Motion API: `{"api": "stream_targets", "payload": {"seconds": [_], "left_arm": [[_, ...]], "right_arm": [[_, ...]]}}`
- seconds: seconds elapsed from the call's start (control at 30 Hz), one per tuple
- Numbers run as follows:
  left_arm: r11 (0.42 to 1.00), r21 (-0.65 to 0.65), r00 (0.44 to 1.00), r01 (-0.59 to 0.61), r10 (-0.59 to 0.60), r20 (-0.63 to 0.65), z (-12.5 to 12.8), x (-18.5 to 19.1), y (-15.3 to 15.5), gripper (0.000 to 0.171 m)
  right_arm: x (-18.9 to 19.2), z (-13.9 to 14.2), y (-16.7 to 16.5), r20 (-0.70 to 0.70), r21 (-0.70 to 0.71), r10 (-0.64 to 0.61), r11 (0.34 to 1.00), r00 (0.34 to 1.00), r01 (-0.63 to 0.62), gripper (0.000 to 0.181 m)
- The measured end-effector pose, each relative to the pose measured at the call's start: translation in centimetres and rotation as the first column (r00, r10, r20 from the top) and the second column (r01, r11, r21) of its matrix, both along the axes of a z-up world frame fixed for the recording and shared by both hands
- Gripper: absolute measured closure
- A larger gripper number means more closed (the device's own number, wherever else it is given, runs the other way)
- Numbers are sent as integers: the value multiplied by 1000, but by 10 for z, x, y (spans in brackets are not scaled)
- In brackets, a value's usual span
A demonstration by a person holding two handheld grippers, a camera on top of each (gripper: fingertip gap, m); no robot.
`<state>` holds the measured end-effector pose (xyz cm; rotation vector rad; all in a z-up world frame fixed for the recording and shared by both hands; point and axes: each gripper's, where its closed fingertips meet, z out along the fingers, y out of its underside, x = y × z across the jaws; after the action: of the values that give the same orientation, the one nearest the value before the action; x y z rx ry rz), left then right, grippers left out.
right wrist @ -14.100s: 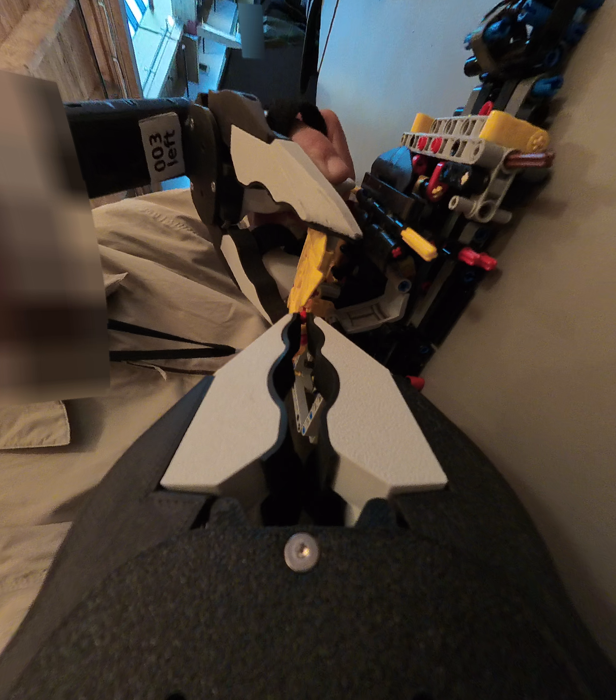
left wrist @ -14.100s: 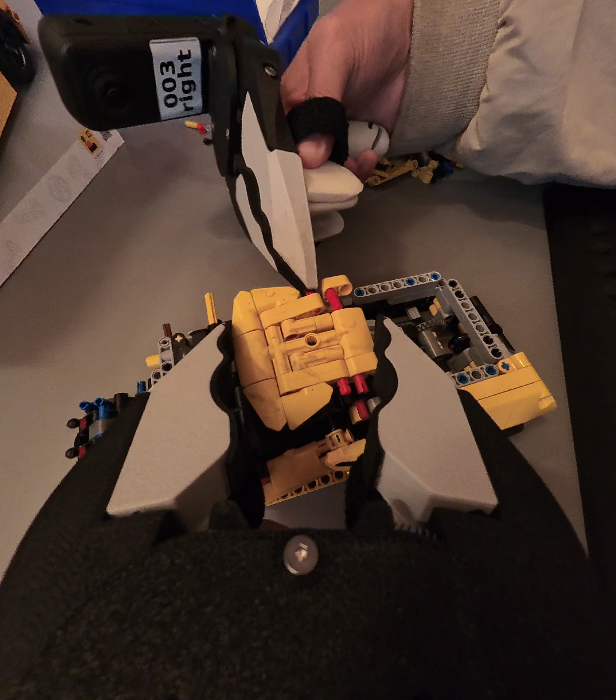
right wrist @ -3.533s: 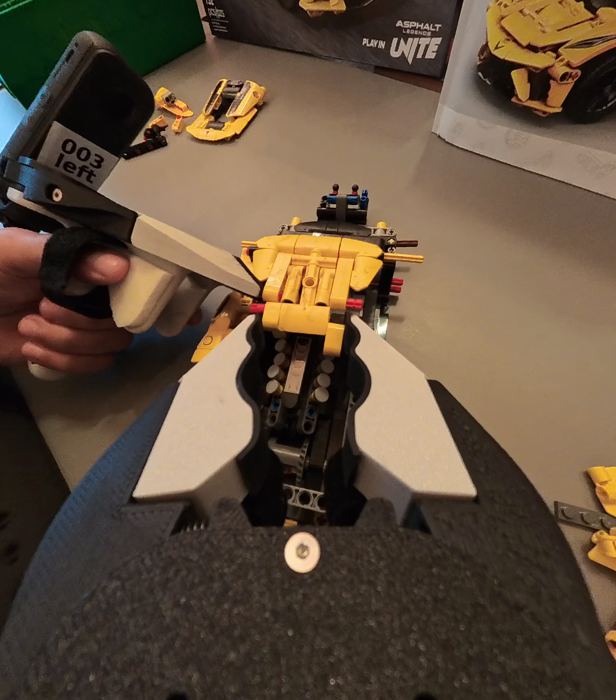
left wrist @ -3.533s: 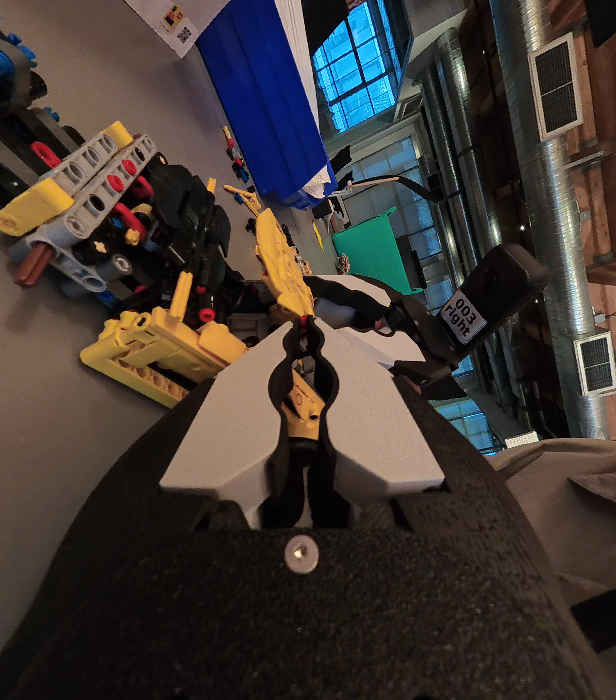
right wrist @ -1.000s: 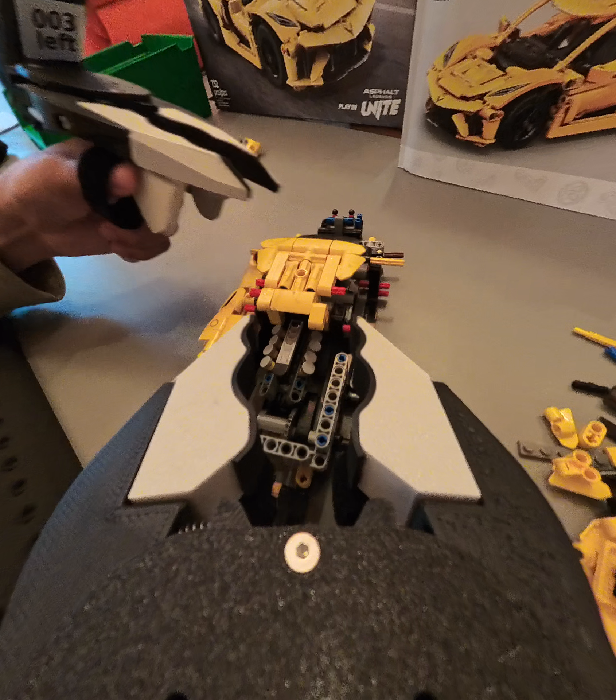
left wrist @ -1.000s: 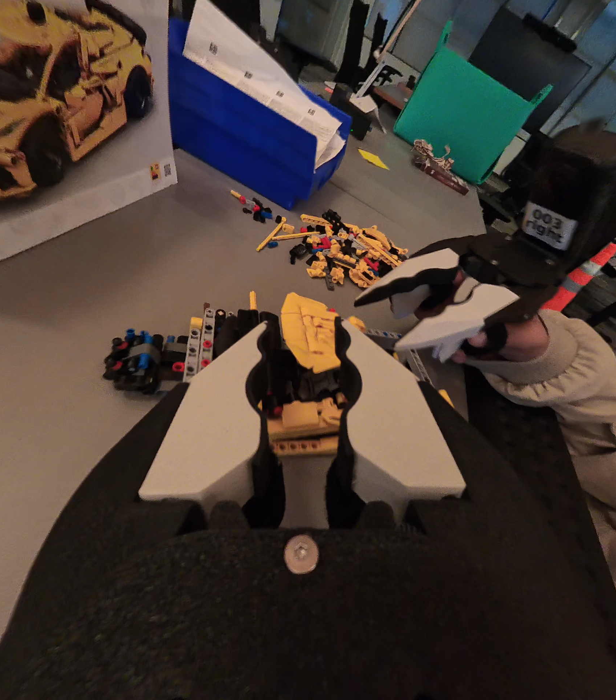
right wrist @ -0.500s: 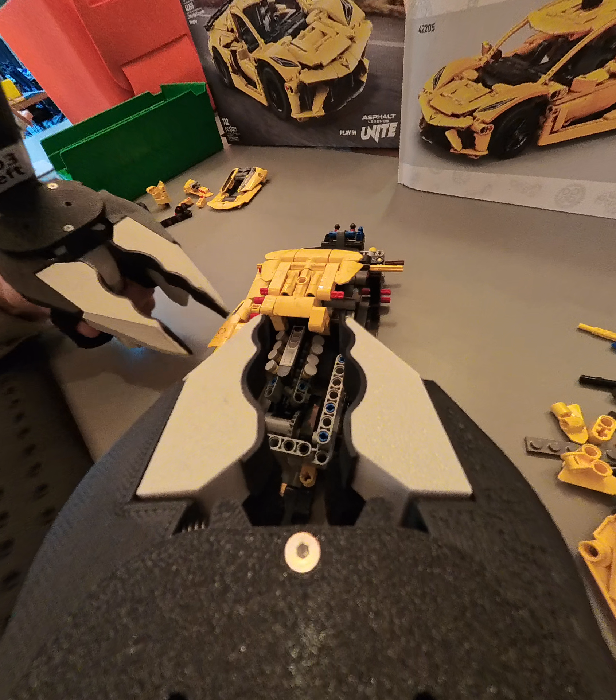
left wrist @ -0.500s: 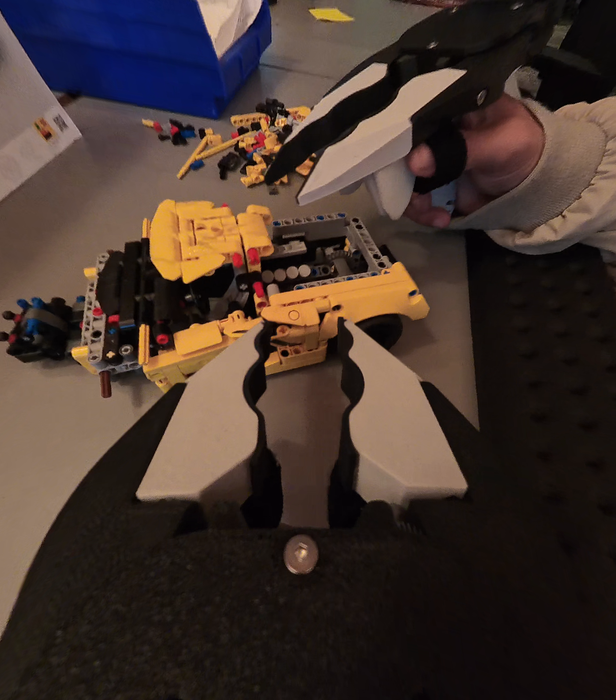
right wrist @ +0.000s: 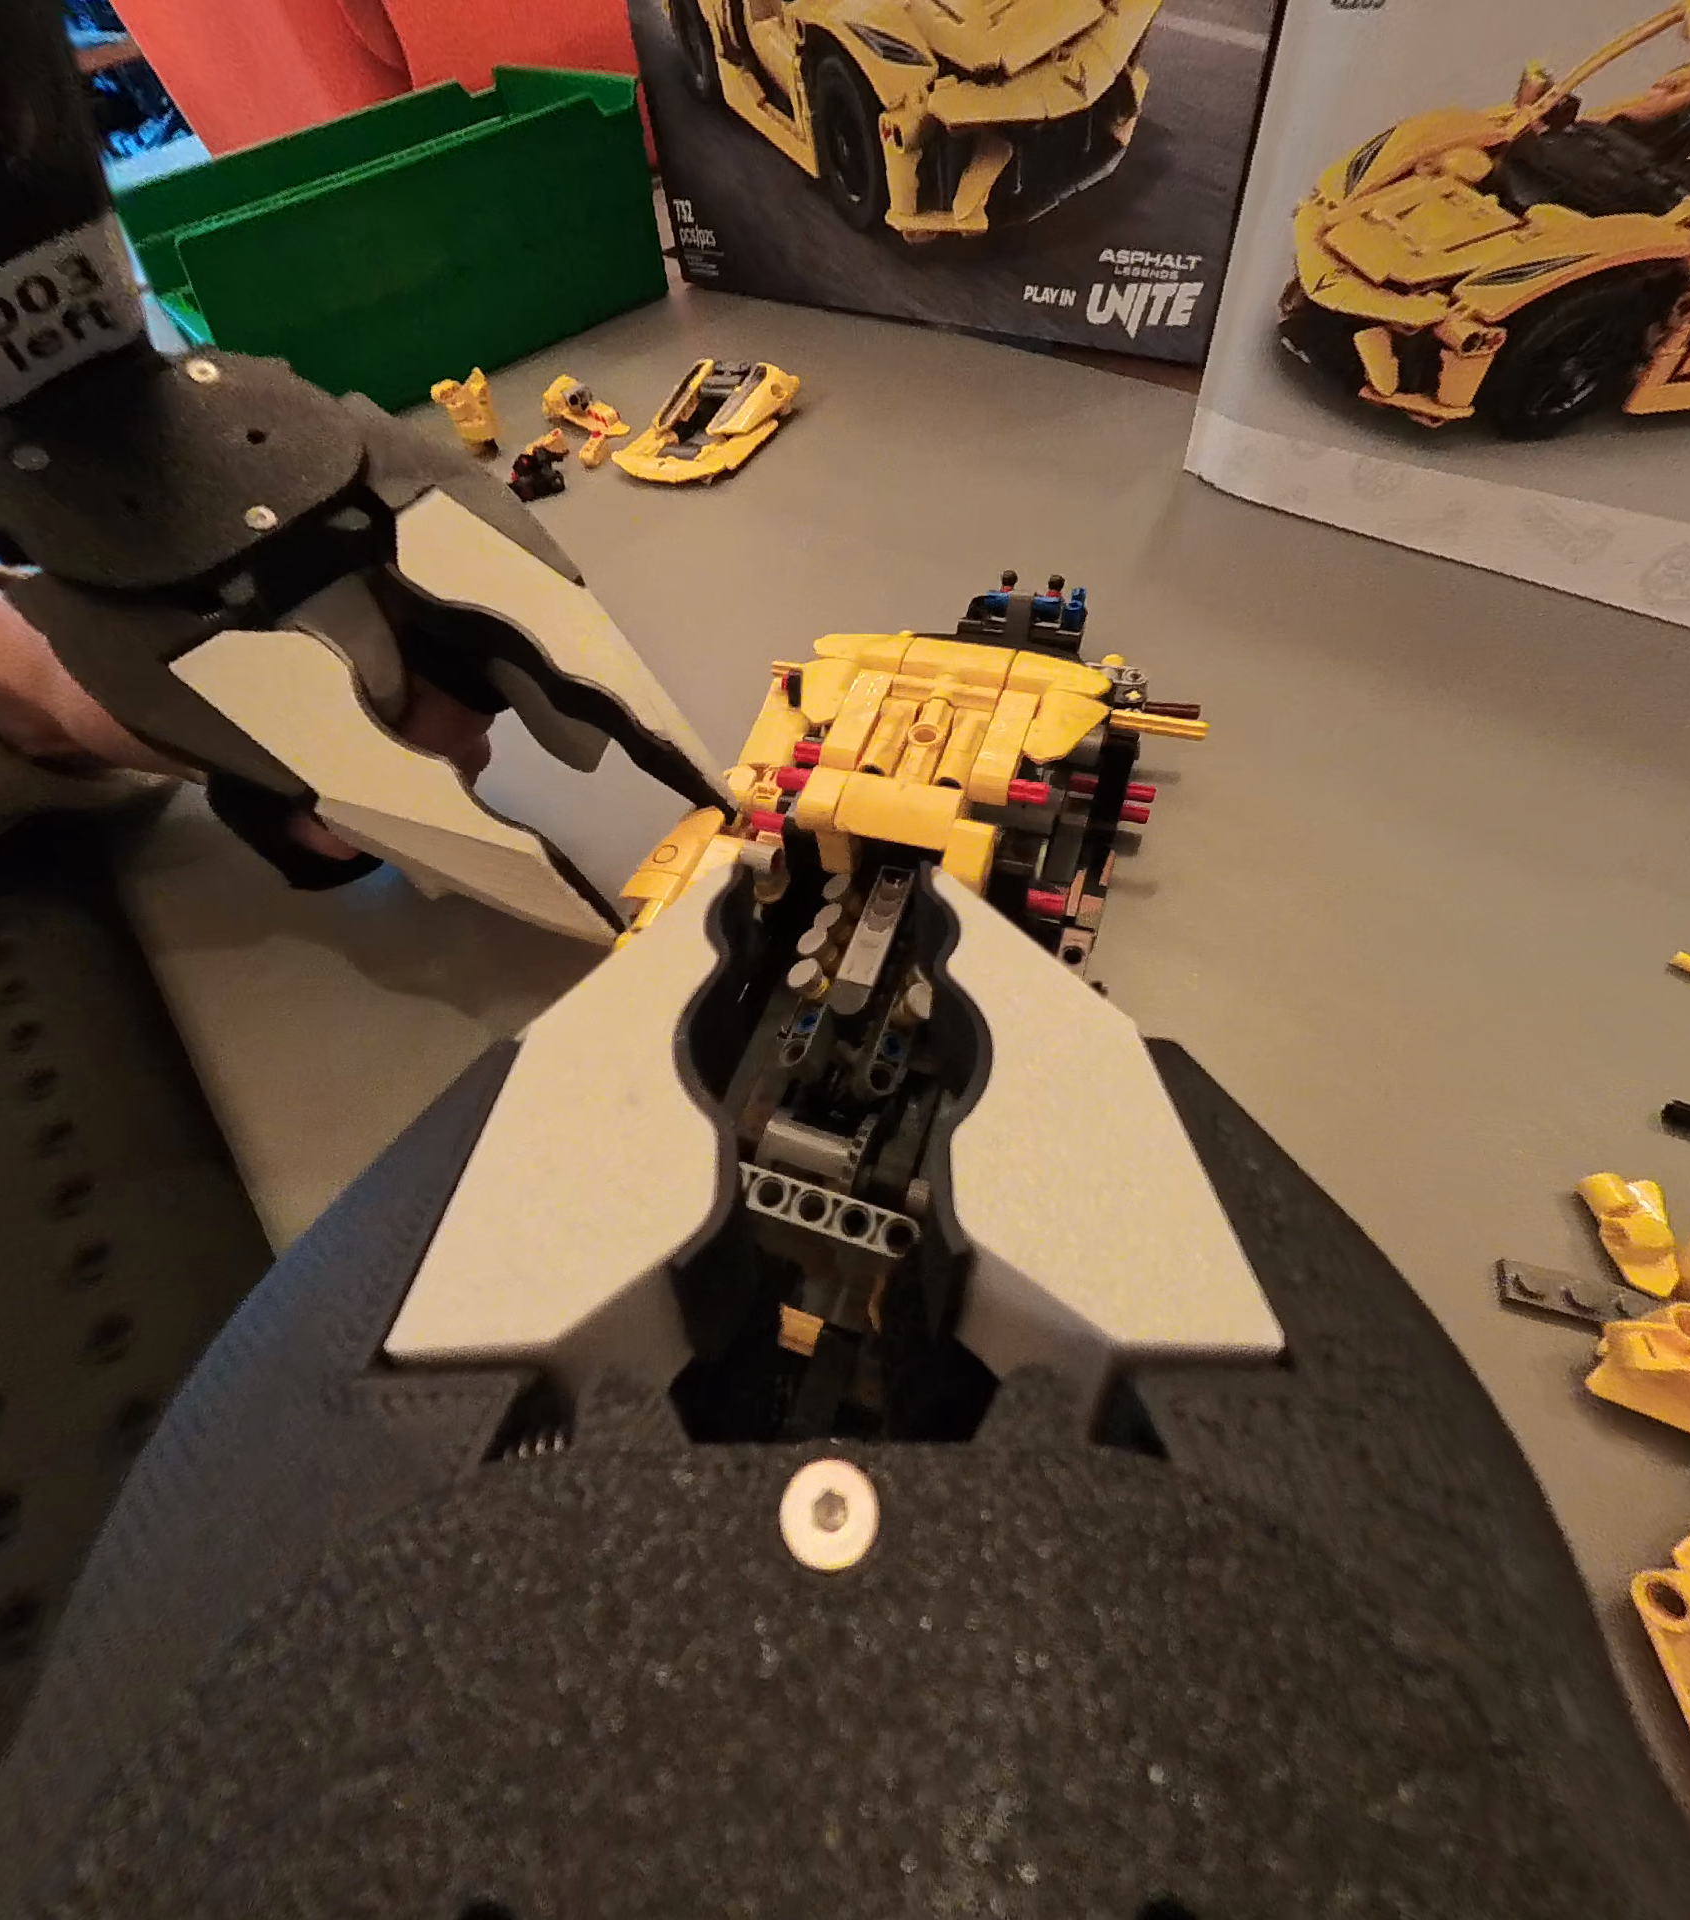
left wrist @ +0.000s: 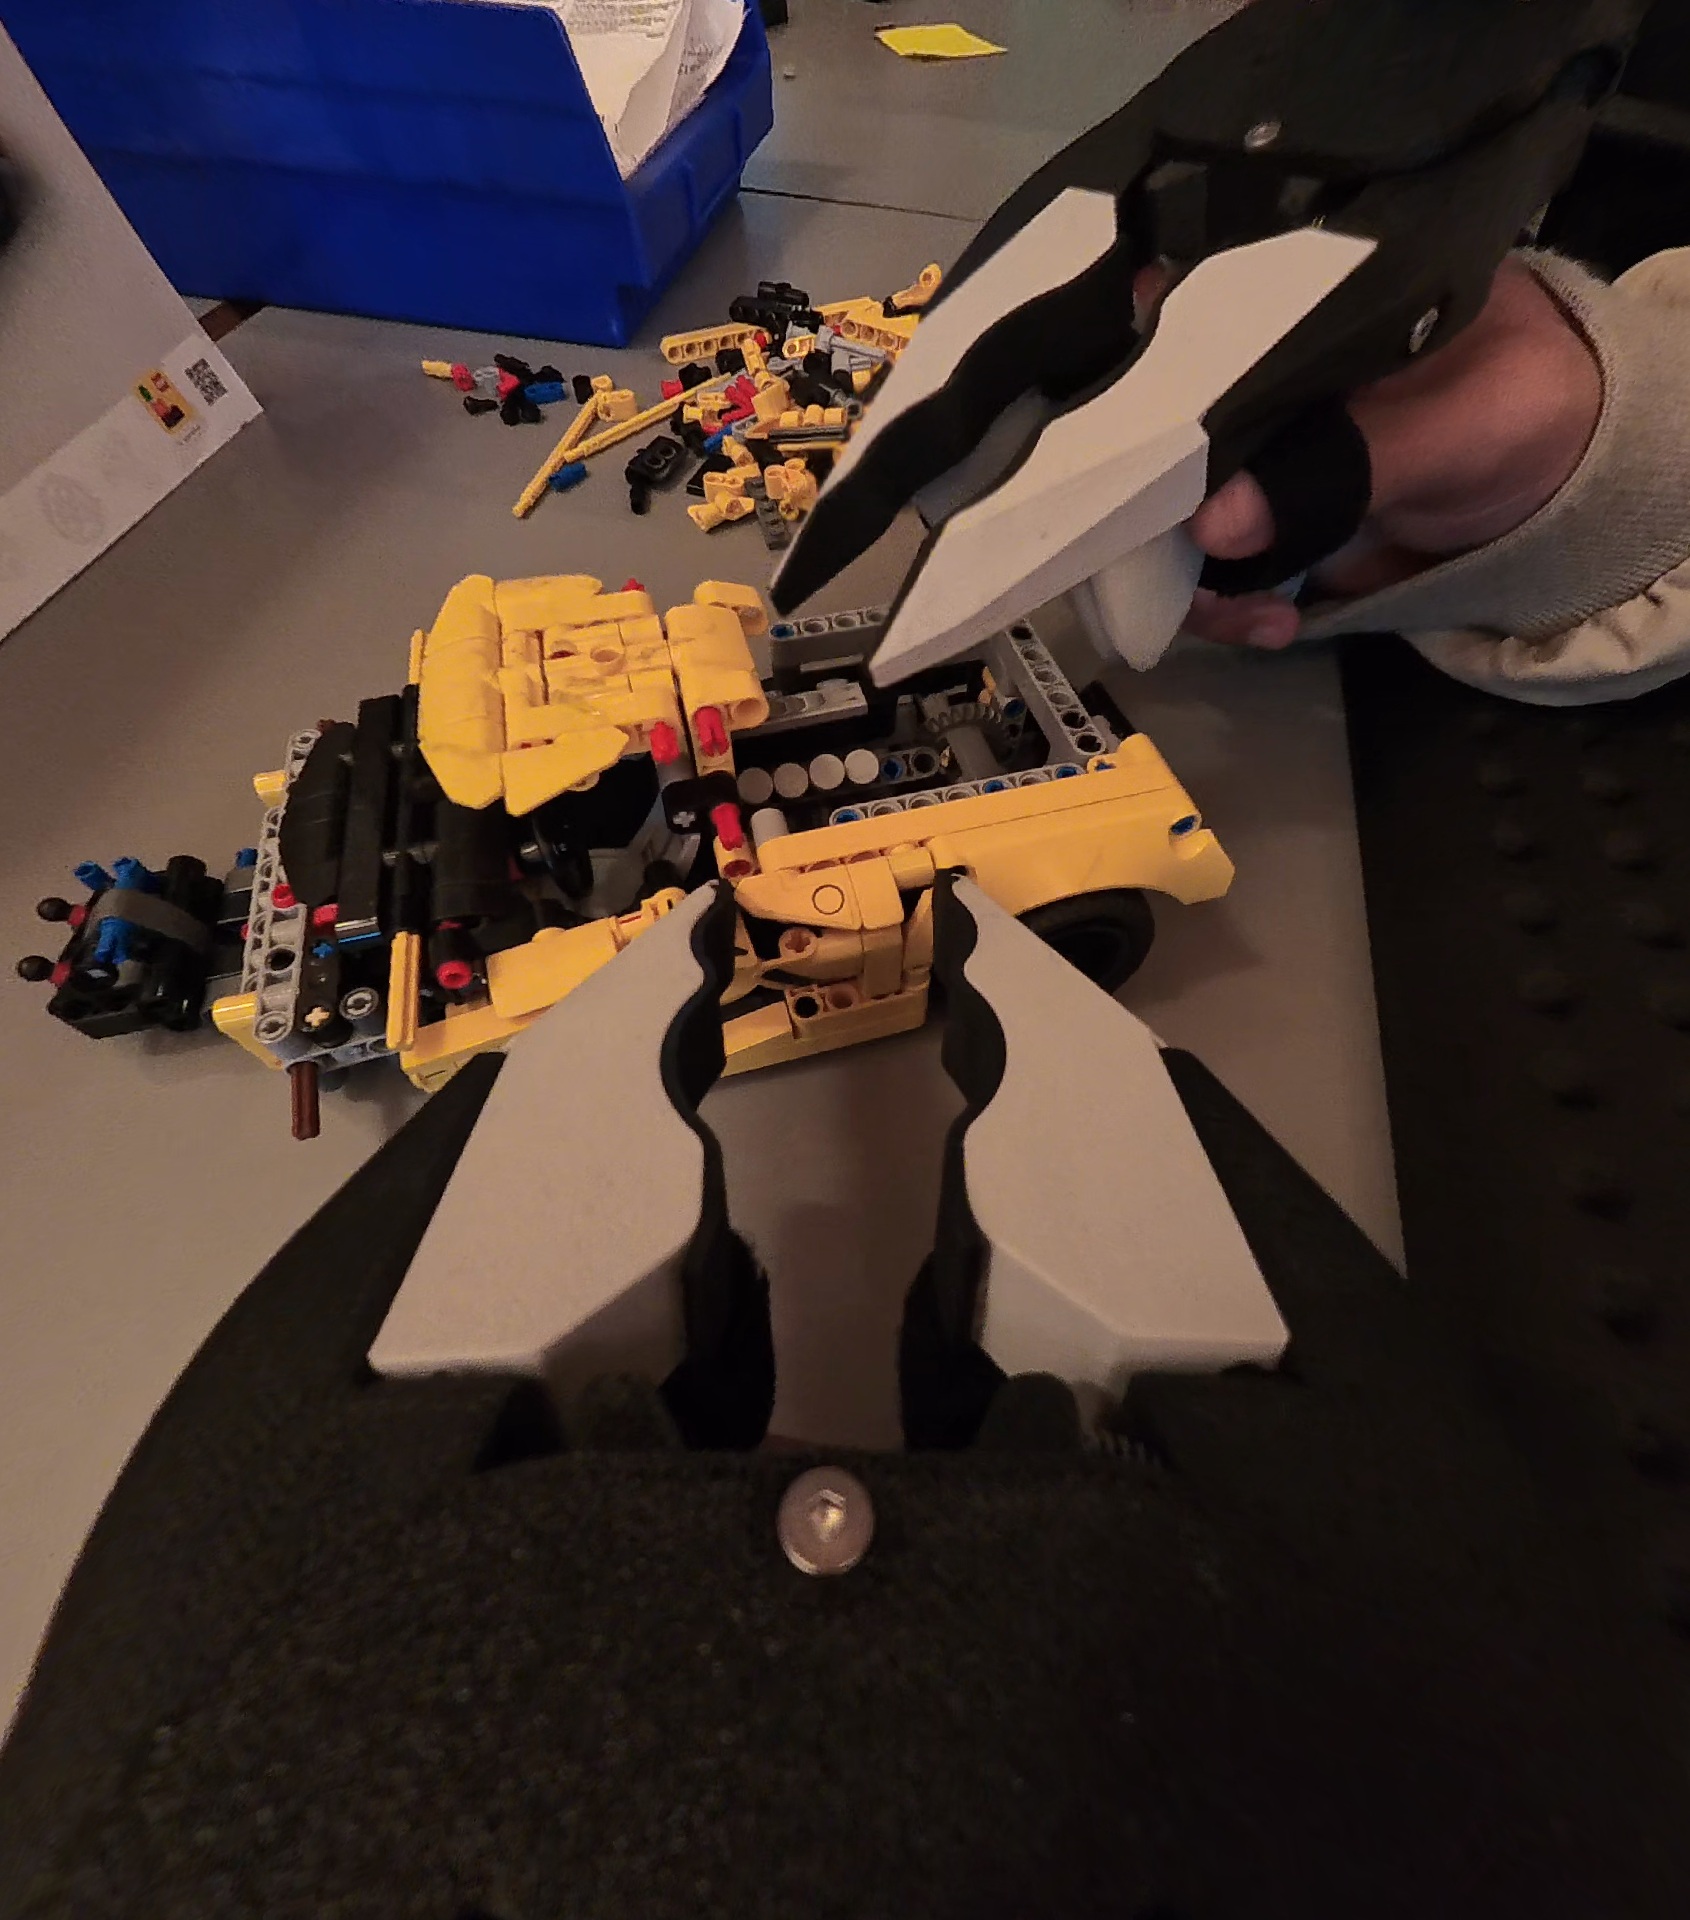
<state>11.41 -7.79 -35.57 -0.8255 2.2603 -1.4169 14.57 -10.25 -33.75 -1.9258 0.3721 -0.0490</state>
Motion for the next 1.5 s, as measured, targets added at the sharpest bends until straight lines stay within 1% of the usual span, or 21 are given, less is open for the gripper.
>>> {"api": "stream_targets", "payload": {"seconds": [0.1, 0.2, 0.27, 0.37, 0.47, 0.5, 0.57, 0.63, 0.67, 0.73, 0.8, 0.87, 0.9, 0.97, 1.0, 1.07, 1.13, 1.3, 1.37, 1.43, 1.5], "left_arm": [[1000, 20, 1000, -8, 8, 3, 1, 0, 1, 135], [999, 50, 1000, -20, 19, 24, 2, 0, 2, 135], [999, 45, 998, -21, 18, 54, 8, -1, 7, 142], [999, -29, 999, -34, 34, 2, 17, 1, 24, 135], [998, 35, 998, -57, 56, 33, 8, 8, 42, 135], [998, 17, 998, -53, 52, 23, 7, 9, 44, 135], [997, -64, 998, -48, 46, -29, 11, 10, 45, 135], [987, -130, 995, -90, 83, -53, 17, 17, 52, 135], [983, -139, 991, -122, 114, -63, 17, 22, 56, 135], [969, -139, 978, -204, 195, -74, 13, 33, 68, 135], [957, -116, 961, -265, 253, -108, 5, 39, 78, 135], [959, -117, 961, -259, 245, -125, 1, 39, 81, 135], [958, -114, 961, -262, 248, -126, -1, 40, 82, 135], [958, -117, 960, -261, 245, -138, -4, 39, 83, 135], [955, -130, 957, -265, 244, -160, -5, 39, 82, 135], [950, -181, 952, -255, 215, -218, -5, 36, 77, 135], [944, -209, 949, -257, 206, -238, -3, 35, 73, 135], [933, -190, 936, -306, 259, -237, -4, 40, 68, 136], [920, -155, 921, -359, 323, -216, -5, 43, 72, 140], [928, -135, 934, -347, 328, -142, 4, 42, 69, 142], [945, -80, 948, -319, 317, -35, 12, 42, 65, 144]], "right_arm": [[1, -8, 0, 10, -42, -6, 999, 1000, 7, 152], [2, -18, 0, -25, -86, -6, 996, 1000, 4, 148], [2, -19, 0, -41, -84, -6, 996, 999, 3, 148], [1, -20, 0, -43, -84, -5, 996, 999, 1, 147], [0, -23, 2, -59, -92, -2, 996, 998, -4, 142], [0, -23, 2, -54, -96, -1, 995, 999, -5, 142], [0, -23, 2, -54, -95, 0, 995, 999, -5, 142], [1, -23, 2, -59, -92, 0, 996, 998, -5, 142], [1, -23, 1, -56, -97, -2, 995, 998, -4, 143], [7, -21, -2, -1, -115, -35, 993, 999, 35, 145], [10, -9, -4, 69, -90, -62, 994, 996, 68, 146], [4, 1, -1, 104, -48, -58, 997, 993, 64, 144], [-3, 3, 3, 96, -41, -35, 998, 995, 39, 144], [-20, 1, 12, 35, -49, 17, 999, 999, -15, 141], [-26, -3, 16, 18, -67, 21, 998, 1000, -19, 139], [-35, -2, 20, 30, -80, 14, 997, 999, -12, 138], [-45, -3, 26, 38, -83, 20, 996, 999, -17, 134], [-44, -9, 32, 106, -163, -7, 986, 994, 24, 132], [-41, -8, 31, 124, -154, -29, 987, 992, 48, 133], [-37, -8, 29, 156, -144, -53, 987, 986, 75, 135], [-36, -9, 29, 166, -147, -61, 985, 984, 85, 134]]}}
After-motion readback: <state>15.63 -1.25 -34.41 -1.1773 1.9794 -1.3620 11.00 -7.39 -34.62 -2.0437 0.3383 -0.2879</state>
